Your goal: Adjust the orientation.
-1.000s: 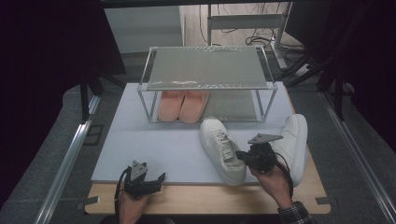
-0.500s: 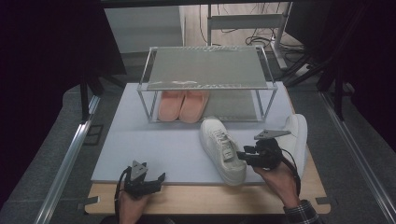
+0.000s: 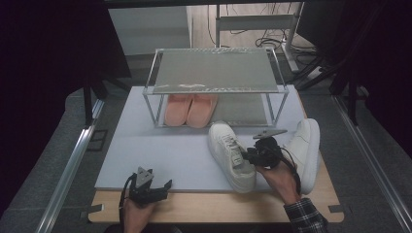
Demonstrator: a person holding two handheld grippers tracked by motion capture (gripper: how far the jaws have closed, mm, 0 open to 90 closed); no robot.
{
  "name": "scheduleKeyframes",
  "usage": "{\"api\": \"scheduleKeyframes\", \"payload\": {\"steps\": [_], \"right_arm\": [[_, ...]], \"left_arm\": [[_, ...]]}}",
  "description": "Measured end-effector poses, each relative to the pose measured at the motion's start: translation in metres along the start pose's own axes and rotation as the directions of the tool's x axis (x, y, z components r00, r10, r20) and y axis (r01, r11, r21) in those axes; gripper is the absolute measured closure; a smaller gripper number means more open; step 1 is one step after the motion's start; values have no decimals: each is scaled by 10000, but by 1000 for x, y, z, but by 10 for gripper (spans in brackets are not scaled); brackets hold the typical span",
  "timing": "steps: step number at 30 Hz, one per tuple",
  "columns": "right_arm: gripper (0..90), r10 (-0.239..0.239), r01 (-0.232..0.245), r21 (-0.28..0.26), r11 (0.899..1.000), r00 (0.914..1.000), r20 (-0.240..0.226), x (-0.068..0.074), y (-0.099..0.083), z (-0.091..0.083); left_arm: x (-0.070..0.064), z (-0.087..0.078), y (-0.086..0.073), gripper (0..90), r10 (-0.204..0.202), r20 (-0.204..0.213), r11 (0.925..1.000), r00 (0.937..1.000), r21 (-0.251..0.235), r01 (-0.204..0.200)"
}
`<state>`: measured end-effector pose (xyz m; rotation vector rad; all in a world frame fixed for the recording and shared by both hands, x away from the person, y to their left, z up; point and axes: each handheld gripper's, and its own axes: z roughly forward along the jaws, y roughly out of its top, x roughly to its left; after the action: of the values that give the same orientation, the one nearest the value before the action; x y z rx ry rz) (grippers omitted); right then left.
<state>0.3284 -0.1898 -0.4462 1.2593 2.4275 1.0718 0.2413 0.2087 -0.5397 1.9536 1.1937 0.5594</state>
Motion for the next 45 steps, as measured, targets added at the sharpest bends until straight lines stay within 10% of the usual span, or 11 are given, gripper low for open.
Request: {"api": "scheduleKeyframes", "payload": {"steps": [7,21,35,45], "right_arm": [[799,608,-602,110,9981,9959,-667,-9,1,0],[837,2172,-2222,-30,9750,9559,-1975,-22,-2,-2],[840,2851,-3091,-281,9506,9055,-3144,-23,7,-11],[839,2829,-3272,-653,9427,8876,-3636,-19,23,-26]], "left_arm": [[0,0,0,130,-2,-1,10000,10000,-1,2],[0,0,0,130,-2,3,10000,10000,0,2],[0,0,0,131,-7,4,10000,10000,2,7],[0,0,0,131,-8,4,10000,10000,0,8]]}}
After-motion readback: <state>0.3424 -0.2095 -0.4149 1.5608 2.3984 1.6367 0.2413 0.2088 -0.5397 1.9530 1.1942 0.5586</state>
